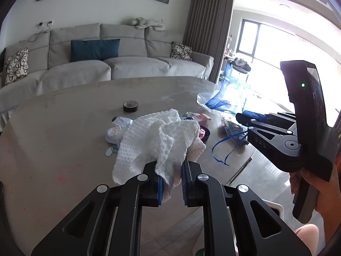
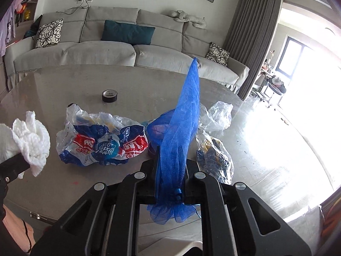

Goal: Collect trash
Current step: 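Carry the tissue with the left tool while the right tool carries the mesh bag over the bin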

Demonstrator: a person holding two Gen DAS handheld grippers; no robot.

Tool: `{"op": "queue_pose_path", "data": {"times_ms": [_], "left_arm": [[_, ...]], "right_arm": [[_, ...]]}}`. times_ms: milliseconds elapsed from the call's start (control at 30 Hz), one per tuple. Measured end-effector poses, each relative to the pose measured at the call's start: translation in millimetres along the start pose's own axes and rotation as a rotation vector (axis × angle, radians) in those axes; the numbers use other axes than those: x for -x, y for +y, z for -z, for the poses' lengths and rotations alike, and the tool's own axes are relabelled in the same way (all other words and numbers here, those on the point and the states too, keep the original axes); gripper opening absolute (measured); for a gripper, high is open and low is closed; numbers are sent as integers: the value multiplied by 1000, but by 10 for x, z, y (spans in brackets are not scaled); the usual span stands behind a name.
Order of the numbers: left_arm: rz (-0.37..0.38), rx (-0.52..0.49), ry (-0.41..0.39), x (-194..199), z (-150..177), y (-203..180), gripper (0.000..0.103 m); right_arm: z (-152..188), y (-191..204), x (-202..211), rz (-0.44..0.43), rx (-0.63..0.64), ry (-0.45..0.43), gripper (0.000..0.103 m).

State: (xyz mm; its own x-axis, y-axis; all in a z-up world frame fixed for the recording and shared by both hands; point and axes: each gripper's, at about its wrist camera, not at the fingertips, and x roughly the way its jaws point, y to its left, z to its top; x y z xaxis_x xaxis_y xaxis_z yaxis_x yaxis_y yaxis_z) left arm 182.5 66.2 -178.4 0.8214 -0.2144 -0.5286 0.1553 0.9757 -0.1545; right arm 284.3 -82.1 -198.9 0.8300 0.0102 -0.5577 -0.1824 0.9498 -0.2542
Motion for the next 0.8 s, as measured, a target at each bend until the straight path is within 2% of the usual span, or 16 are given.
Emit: {"op": "queue_pose_path", "data": {"times_ms": [533,800], "left_arm": [[94,-28,-68,193,-132,-306,13],[199,-80,-61,164,-136,-653,13]], "right_arm": [[48,-83,718,33,-65,-98,14],[204,-237,1062,98,-114,-134,14]]}}
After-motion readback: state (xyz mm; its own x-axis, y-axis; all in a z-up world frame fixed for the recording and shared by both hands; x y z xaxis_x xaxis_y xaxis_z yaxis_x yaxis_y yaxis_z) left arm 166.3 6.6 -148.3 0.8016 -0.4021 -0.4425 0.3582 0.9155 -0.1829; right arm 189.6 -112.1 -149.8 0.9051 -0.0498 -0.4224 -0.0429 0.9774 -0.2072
